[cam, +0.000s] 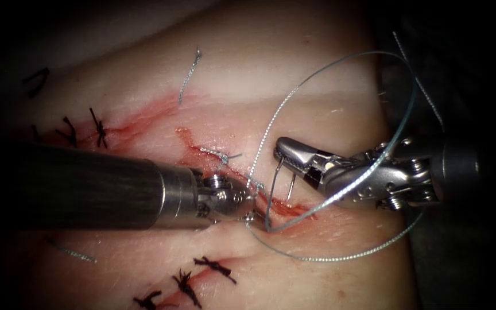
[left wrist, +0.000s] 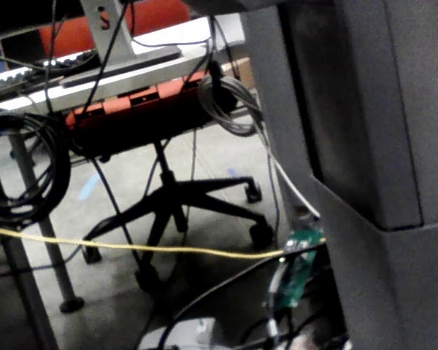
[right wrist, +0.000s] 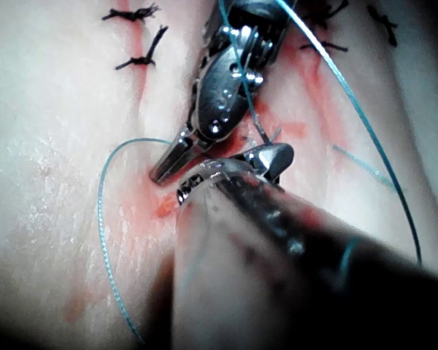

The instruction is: Wound Closure

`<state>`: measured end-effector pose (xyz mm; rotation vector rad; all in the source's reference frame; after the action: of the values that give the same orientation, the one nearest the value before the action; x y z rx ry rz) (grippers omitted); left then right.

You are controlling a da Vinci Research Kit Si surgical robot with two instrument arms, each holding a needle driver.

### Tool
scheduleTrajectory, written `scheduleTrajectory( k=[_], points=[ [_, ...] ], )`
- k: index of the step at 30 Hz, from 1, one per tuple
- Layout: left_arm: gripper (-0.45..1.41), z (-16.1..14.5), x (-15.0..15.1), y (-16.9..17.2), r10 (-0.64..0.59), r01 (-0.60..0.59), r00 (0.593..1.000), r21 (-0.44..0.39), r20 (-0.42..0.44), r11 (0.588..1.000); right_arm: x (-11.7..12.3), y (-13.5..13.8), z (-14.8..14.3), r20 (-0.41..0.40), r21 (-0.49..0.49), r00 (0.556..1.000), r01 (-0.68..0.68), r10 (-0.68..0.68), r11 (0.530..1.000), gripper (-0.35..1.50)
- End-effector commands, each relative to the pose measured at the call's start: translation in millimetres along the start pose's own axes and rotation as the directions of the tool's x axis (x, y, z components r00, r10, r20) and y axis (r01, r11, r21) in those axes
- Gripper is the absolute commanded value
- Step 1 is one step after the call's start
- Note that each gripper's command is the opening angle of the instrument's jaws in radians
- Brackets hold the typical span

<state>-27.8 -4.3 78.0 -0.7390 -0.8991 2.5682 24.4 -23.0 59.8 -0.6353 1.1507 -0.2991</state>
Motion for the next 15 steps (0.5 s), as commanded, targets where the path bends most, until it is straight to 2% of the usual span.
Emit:
scheduleTrajectory(
  k=[1,9,13,15],
  points=[
    [-0.45,0.7,0.0,0.0,0.000,0.000,1.000,-0.002,0.000,1.000,0.2,-0.8,0.7,0.003,0.010,1.000,-0.007,0.007,1.000,-0.35],
    [-0.45,0.6,0.0,-0.1,-0.001,0.001,1.000,0.002,0.008,1.000,0.2,-0.8,0.8,0.024,0.007,0.988,-0.154,0.154,0.988,-0.35],
    [-0.45,0.7,-0.2,-0.1,-0.001,0.001,1.000,0.011,0.020,1.000,0.2,0.3,0.7,0.036,-0.028,0.972,-0.229,0.230,0.973,-0.35],
    [-0.45,0.6,-0.1,-0.1,-0.001,0.001,1.000,0.010,0.021,1.000,0.1,-0.3,0.7,0.037,-0.034,0.952,-0.303,0.304,0.952,-0.35]
  ],
)
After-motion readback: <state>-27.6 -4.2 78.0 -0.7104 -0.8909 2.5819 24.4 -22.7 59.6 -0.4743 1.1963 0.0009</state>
